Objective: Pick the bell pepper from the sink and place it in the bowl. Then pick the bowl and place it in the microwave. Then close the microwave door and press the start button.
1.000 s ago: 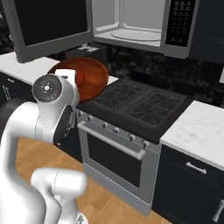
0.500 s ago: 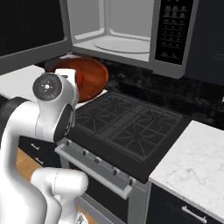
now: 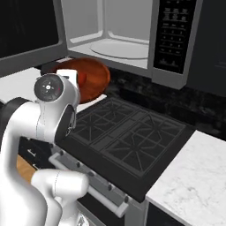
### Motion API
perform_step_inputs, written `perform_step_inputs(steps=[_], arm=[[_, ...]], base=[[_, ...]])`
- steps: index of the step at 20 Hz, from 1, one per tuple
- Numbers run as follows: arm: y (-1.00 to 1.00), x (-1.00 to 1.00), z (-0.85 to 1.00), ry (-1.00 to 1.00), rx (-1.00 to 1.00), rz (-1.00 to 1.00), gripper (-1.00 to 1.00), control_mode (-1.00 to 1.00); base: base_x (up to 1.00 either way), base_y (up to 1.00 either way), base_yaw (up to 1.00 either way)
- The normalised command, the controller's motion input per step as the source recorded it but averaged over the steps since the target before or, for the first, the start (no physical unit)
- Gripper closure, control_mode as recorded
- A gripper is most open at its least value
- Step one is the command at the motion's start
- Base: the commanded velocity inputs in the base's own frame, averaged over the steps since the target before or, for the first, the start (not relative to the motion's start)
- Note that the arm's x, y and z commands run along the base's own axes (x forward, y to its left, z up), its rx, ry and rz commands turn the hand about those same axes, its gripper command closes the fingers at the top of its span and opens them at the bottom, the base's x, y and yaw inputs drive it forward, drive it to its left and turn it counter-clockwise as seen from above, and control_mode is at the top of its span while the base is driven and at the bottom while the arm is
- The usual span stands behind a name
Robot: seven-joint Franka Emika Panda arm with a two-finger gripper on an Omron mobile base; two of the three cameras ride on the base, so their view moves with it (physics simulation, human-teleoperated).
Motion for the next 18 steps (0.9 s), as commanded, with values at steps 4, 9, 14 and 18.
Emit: perform_step_inputs(steps=[4,9,14,18], arm=[[0.0,0.0,0.0,0.0,0.0,0.0,1.0,1.0],[0.0,0.0,0.0,0.0,0.0,0.0,1.0,1.0],[0.0,0.0,0.05,0.0,0.0,0.0,1.0,-1.0],[0.0,0.0,0.47,0.0,0.0,-0.11,1.0,-1.0]], base=[[0.0,-0.03,0.34],[0.0,0.0,0.27],[0.0,0.0,0.04],[0.0,0.0,0.0]])
